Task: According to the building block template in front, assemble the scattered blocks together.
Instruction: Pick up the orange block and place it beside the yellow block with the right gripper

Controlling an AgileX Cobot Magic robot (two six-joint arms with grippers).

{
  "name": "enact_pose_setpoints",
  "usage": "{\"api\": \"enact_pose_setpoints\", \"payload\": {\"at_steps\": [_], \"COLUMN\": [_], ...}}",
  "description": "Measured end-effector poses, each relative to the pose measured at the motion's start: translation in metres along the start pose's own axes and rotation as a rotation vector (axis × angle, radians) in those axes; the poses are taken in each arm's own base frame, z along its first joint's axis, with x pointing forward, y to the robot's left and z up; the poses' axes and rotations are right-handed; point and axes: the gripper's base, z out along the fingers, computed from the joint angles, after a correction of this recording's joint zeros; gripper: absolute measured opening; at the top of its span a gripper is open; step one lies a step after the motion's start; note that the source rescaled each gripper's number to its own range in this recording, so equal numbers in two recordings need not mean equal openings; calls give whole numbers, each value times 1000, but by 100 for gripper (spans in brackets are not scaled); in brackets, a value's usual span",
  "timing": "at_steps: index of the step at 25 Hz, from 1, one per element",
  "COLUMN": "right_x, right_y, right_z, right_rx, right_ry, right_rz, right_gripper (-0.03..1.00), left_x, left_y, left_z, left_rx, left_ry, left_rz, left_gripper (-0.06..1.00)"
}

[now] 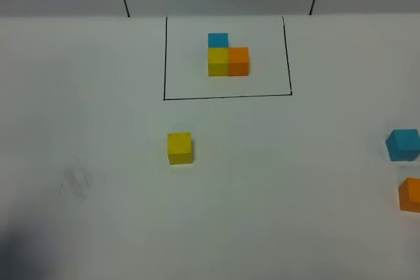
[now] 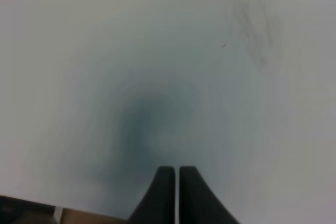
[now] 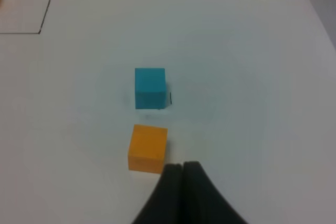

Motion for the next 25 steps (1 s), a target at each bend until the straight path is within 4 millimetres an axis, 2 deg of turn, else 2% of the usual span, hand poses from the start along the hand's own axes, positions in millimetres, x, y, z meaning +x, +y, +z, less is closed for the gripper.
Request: {"api": "enact_pose_setpoints", "payload": {"at_steps": [5,12,25], "right_x": [0,0,0], "right_y": [0,0,0], "right_z": [0,0,0], "right_rx": [0,0,0], "right_ry": [0,0,0], "right_rz": [0,0,0], "right_gripper": [0,0,0], "left_x": [20,35,39], "left_y": [2,1,2], "left_z": [-9,-25,-28], "left_rx": [-22,-20,-34], "left_ry": [-21,-158,-186], "left_rz": [23,36,45], "left_gripper": [0,0,0]}}
